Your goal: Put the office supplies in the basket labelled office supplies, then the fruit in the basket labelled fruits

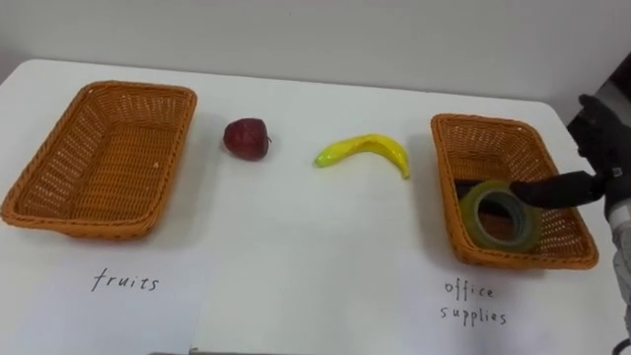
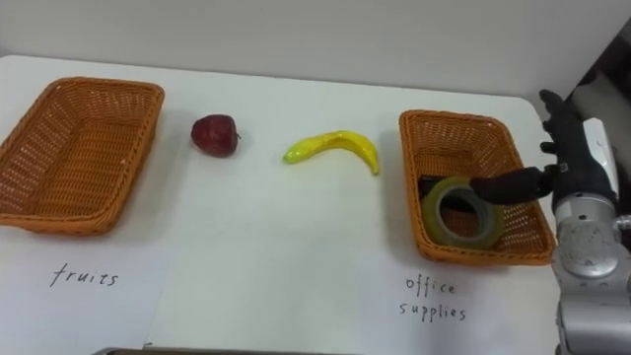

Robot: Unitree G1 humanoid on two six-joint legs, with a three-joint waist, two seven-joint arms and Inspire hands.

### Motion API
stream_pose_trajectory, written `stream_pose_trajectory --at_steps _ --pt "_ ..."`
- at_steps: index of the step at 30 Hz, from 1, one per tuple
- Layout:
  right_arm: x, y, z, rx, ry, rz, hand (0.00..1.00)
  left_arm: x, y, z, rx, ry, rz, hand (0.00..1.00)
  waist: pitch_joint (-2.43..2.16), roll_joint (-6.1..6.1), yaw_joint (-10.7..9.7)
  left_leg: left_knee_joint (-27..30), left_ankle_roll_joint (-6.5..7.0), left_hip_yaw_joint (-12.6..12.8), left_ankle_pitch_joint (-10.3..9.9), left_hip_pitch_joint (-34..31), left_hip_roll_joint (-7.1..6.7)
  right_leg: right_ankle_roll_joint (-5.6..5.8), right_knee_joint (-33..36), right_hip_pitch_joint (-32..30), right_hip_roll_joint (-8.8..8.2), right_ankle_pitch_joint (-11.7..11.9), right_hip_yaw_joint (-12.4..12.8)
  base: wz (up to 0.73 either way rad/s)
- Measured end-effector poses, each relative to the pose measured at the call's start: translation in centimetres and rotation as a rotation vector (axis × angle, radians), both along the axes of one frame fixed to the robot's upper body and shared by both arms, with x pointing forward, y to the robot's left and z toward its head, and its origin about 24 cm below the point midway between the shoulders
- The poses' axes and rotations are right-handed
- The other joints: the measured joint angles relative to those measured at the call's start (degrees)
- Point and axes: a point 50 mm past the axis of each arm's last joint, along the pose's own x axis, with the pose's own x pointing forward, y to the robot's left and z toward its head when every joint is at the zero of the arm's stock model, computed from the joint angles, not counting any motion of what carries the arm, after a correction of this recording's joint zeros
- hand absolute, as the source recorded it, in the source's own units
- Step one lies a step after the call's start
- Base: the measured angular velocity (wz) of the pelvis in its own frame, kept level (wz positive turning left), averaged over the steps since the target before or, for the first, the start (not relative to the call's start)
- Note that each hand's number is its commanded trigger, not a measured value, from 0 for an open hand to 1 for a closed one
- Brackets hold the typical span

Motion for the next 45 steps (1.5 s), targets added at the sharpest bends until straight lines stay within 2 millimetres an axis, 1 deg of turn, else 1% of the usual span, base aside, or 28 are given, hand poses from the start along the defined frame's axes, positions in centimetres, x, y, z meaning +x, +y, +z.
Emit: stream_pose_trajectory --at_steps 9,12,15,19,22,23,25,26,27,30,32,34,35,39,41,45 --pt "0.0 0.1 0.1 0.000 -0.010 0.006 0.00 -0.3 0.0 0.0 0.001 0.007 0.000 0.00 0.00 -0.01 0.01 0.01 -0.01 0.15 0.00 0.01 0.03 -0.03 0.01 -0.03 0.03 0.02 0.09 0.00" --pt "0.1 0.2 0.5 -0.003 -0.028 0.014 0.00 -0.5 0.0 0.0 0.000 0.014 0.001 0.00 0.00 0.02 -0.10 0.04 -0.01 -0.05 -0.01 -0.02 0.03 -0.03 -0.01 0.01 0.03 0.02 0.05 0.00" --pt "0.2 0.7 1.7 -0.015 -0.075 0.033 0.00 -0.5 0.0 0.0 0.000 0.015 0.002 0.00 0.01 0.13 -0.25 0.05 -0.04 -0.04 -0.02 -0.03 0.05 -0.04 -0.02 -0.02 0.07 0.03 0.09 0.00" --pt "0.6 1.6 3.8 -0.021 -0.173 0.080 0.00 -0.3 0.0 0.0 0.000 0.010 0.000 0.00 0.01 0.26 0.06 -0.01 -0.04 -0.03 -0.02 0.04 0.06 -0.04 -0.01 0.00 0.12 0.03 0.22 0.00" --pt "1.0 2.4 5.5 -0.031 -0.249 0.107 0.00 -0.3 0.0 0.0 -0.002 0.009 -0.002 0.00 0.08 0.40 0.40 -0.03 -0.04 -0.10 -0.02 -0.01 0.07 -0.04 -0.01 -0.09 0.13 0.03 0.21 0.00" --pt "1.2 2.6 6.1 -0.035 -0.275 0.119 0.00 -0.2 -0.1 0.0 -0.002 0.008 -0.003 0.00 0.20 0.61 0.65 -0.03 -0.07 -0.15 -0.04 0.00 0.08 -0.05 -0.01 -0.11 0.16 0.03 0.23 0.00" --pt "1.3 2.9 6.7 -0.036 -0.299 0.130 0.00 0.0 -0.1 0.0 -0.002 0.004 -0.004 0.00 0.20 0.58 1.15 -0.03 -0.09 -0.18 -0.06 -0.03 0.09 -0.05 -0.01 -0.11 0.19 0.03 0.22 0.00" --pt "1.5 3.1 7.1 -0.027 -0.314 0.141 0.00 0.0 -0.1 0.0 -0.003 0.001 -0.005 0.00 0.01 0.18 1.45 -0.05 -0.10 -0.18 -0.06 -0.05 0.07 -0.05 0.01 -0.11 0.18 0.03 0.16 0.00" --pt "1.7 3.2 7.3 -0.019 -0.326 0.145 0.00 0.0 -0.2 0.0 -0.004 0.000 -0.005 0.00 0.03 0.17 1.48 -0.05 -0.09 -0.19 -0.05 -0.07 0.08 -0.05 0.00 -0.11 0.17 0.03 0.16 0.00" --pt "2.6 3.6 9.1 -0.010 -0.391 0.167 0.00 0.3 -0.1 0.0 -0.002 -0.013 -0.009 0.00 0.06 -0.15 1.56 -0.07 -0.10 -0.21 -0.05 -0.23 0.09 -0.05 -0.04 -0.21 0.16 0.03 0.03 0.00" --pt "3.0 3.8 10.4 -0.020 -0.431 0.179 0.00 0.4 -0.1 0.1 0.001 -0.019 -0.008 0.00 -0.11 -0.55 1.78 -0.05 -0.10 -0.21 -0.06 -0.22 0.07 -0.05 -0.06 -0.12 0.18 0.03 -0.18 0.05" --pt "2.9 3.7 10.8 -0.039 -0.440 0.184 0.00 0.5 0.0 0.1 0.003 -0.021 -0.009 0.00 -0.13 -0.97 2.21 -0.03 -0.10 -0.35 -0.06 -0.23 0.07 -0.05 -0.08 -0.02 0.18 0.03 -0.46 0.05" --pt "2.9 3.7 11.0 -0.047 -0.441 0.188 0.00 0.5 0.0 0.1 0.003 -0.020 -0.009 0.00 -0.11 -1.06 2.55 -0.03 -0.11 -0.35 -0.06 -0.30 0.07 -0.05 -0.15 -0.05 0.19 0.03 -0.49 0.00" --pt "2.9 3.6 11.2 -0.028 -0.446 0.200 0.00 0.4 0.0 0.0 0.000 -0.015 -0.007 0.00 -0.12 -1.28 2.81 -0.07 -0.11 -0.90 -0.06 -0.38 0.06 -0.04 -0.18 0.11 0.05 0.03 -1.11 0.07" --pt "2.9 3.7 11.2 -0.026 -0.447 0.202 0.00 0.9 0.0 0.0 0.000 -0.024 -0.011 0.00 -0.06 -1.24 2.91 -0.04 -0.10 -1.62 -0.06 -0.37 -0.02 -0.04 -0.15 0.38 -0.10 0.02 -1.94 0.12" --pt "3.5 4.5 12.0 -0.028 -0.472 0.232 0.00 1.9 0.0 0.0 -0.003 -0.047 -0.018 0.00 0.06 -1.19 2.97 -0.01 -0.11 -1.57 -0.06 -0.49 0.00 -0.03 -0.10 0.42 -0.19 0.02 -3.01 0.02"
